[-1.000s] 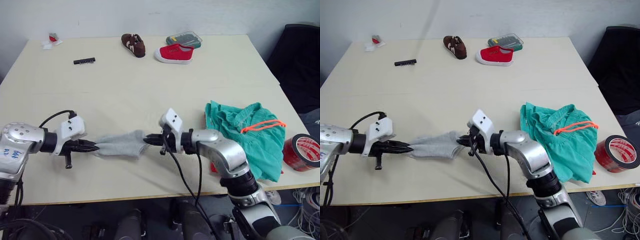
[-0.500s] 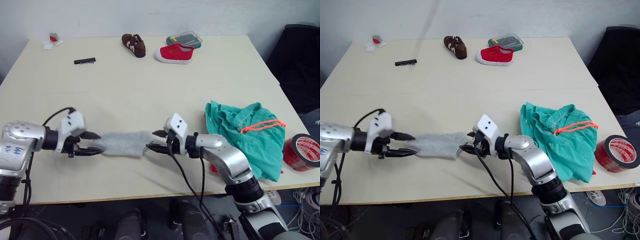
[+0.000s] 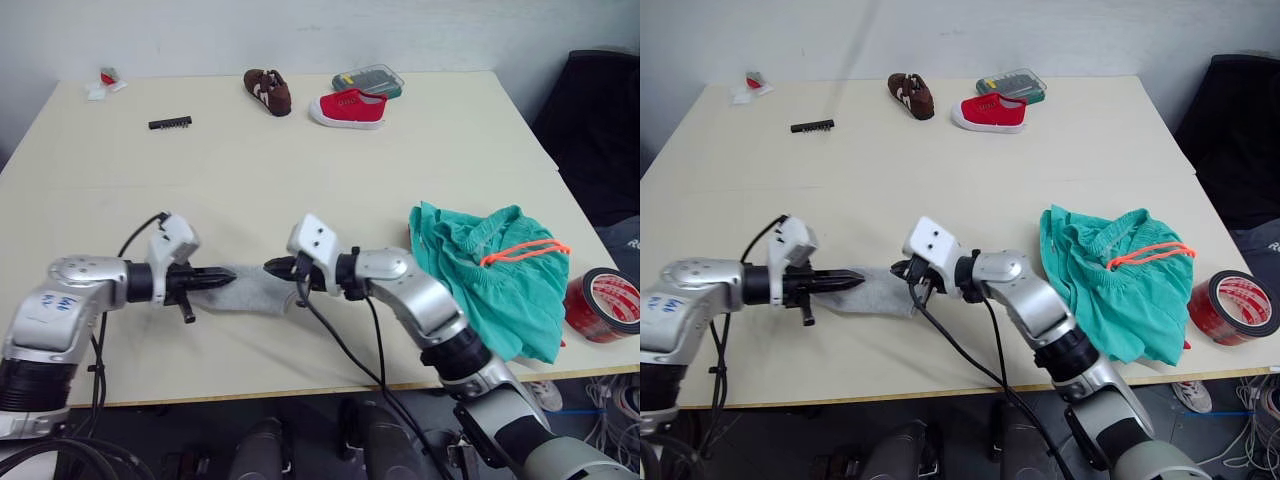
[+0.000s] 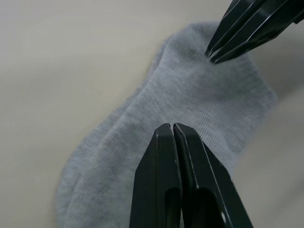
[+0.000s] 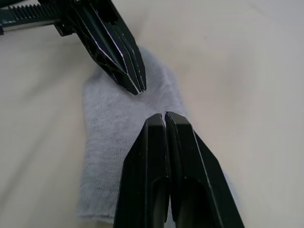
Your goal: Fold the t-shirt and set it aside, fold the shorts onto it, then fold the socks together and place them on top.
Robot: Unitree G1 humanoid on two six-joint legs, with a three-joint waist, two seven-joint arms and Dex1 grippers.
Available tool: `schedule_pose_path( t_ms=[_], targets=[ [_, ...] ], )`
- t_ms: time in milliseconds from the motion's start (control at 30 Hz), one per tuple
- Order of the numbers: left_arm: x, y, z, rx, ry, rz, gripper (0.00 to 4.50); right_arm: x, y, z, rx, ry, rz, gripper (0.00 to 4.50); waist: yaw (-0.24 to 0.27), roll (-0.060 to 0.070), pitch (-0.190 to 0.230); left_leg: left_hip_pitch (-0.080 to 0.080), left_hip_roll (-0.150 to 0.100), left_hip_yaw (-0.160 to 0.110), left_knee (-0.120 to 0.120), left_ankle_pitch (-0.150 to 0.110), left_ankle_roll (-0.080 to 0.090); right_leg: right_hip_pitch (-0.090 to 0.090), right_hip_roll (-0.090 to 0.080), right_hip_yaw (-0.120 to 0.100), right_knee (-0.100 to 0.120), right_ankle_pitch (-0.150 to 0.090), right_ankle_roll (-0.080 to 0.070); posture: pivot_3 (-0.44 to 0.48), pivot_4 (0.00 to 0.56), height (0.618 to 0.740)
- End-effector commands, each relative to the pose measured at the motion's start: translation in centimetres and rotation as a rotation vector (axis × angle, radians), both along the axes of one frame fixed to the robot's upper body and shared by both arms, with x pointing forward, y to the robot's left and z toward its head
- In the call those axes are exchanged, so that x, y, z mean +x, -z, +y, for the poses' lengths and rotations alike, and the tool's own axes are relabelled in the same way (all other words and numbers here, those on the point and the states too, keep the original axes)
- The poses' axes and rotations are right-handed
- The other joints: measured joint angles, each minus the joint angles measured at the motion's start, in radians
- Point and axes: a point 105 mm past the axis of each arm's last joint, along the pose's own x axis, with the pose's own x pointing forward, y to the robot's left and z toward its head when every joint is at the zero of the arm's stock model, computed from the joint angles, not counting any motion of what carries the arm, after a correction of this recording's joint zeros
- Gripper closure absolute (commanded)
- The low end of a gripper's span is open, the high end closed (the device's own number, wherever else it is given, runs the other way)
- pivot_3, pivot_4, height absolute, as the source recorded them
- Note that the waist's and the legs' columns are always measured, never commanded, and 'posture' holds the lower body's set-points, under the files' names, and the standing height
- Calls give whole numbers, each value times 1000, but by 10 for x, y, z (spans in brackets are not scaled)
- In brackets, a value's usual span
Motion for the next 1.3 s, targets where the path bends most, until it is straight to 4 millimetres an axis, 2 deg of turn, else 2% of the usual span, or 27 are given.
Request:
schedule_pose_path(
  t_ms=[33, 133, 300, 500, 667, 767, 867, 967, 1100, 1167, 1300],
  targets=[
    [5, 12, 4, 82, -30, -24, 4464, 7, 7, 4, -49, 2, -73, 4500, 0, 0, 0, 0, 0, 0, 0, 0, 0, 0, 0, 0, 0, 0, 0, 0, 150, 740],
    [9, 20, 18, 136, -85, -32, 4464, 12, 18, -3, -95, 21, -83, 4500, 0, 0, 0, 0, 0, 0, 0, 0, 0, 0, 0, 0, 0, 0, 0, 0, 150, 740],
    [-2, 22, 66, 165, -220, -12, 4464, 17, 31, -32, -170, 58, -99, 4500, -8, 0, -1, 3, 1, 0, 0, 0, -1, 1, 0, 1, 1, 0, 0, 0, 150, 740],
    [-20, 12, 104, 135, -386, -26, 4464, 15, 31, -34, -144, 66, -80, 4500, -13, 1, -2, 6, 5, 0, -1, 0, -6, 2, 2, 0, 1, -2, -4, 0, 150, 740],
    [-44, -14, 100, -166, -480, 17, 2925, 12, 28, -27, -109, 56, -57, 4500, -12, 1, -2, 6, 7, 0, -1, -2, -8, 1, 3, 0, 2, -3, -5, 0, 150, 740],
    [-54, -20, 108, -303, -588, 55, 1945, 12, 27, -23, -104, 45, -60, 4500, -8, 0, -2, 5, 7, -1, -1, -2, -8, 1, 4, 0, 3, -3, -5, 0, 150, 740],
    [-57, -19, 106, -503, -681, 128, 1064, 12, 24, -19, -91, 38, -59, 4500, -4, 0, -2, 5, 6, -1, -1, -2, -8, 1, 4, 0, 3, -3, -5, 0, 150, 740],
    [-57, -10, 100, -571, -736, 180, 92, 12, 23, -16, -88, 32, -60, 4500, -3, -1, -3, 5, 6, -1, 0, -2, -8, 1, 4, 0, 4, -3, -5, 0, 150, 740],
    [-53, 12, 95, -654, -811, 269, 40, 10, 21, -14, -85, 20, -60, 4500, -3, -3, -4, 5, 7, -1, 0, -2, -9, 1, 5, 0, 5, -3, -5, 0, 150, 740],
    [-49, 23, 85, -669, -798, 317, 40, 11, 21, -15, -87, 18, -60, 4500, -2, -3, -4, 6, 7, -1, 0, -2, -10, 1, 6, 0, 5, -3, -5, 0, 150, 740],
    [-38, 29, 69, -678, -758, 367, 40, 11, 20, -15, -87, 17, -59, 4500, 4, -3, -5, 6, 7, -1, 0, -2, -11, 1, 5, 1, 4, -3, -6, 0, 150, 740]
  ],
)
